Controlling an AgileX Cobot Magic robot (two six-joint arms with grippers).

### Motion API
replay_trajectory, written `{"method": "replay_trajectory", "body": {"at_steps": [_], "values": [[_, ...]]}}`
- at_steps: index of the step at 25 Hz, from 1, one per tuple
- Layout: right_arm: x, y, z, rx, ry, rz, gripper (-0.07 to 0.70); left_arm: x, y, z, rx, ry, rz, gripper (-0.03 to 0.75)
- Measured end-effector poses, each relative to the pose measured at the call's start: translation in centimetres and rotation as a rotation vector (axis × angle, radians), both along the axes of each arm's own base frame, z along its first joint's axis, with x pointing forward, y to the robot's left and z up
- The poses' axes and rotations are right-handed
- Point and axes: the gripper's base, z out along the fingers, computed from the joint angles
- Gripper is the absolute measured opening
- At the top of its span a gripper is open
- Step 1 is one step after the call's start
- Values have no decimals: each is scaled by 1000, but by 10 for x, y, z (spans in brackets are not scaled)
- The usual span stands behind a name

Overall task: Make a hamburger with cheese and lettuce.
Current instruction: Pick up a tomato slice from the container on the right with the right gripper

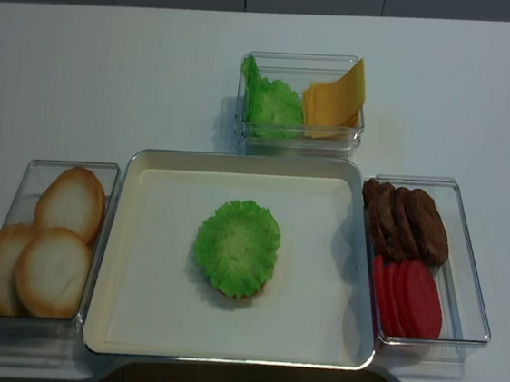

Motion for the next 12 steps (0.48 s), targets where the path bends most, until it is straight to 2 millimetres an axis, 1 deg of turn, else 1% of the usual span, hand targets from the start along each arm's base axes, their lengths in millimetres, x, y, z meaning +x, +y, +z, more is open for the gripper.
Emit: {"method": "replay_trajectory", "body": {"at_steps": [12], "values": [[0, 0, 0, 0, 0, 0, 498, 0, 0, 0, 0, 0, 0, 418]]}}
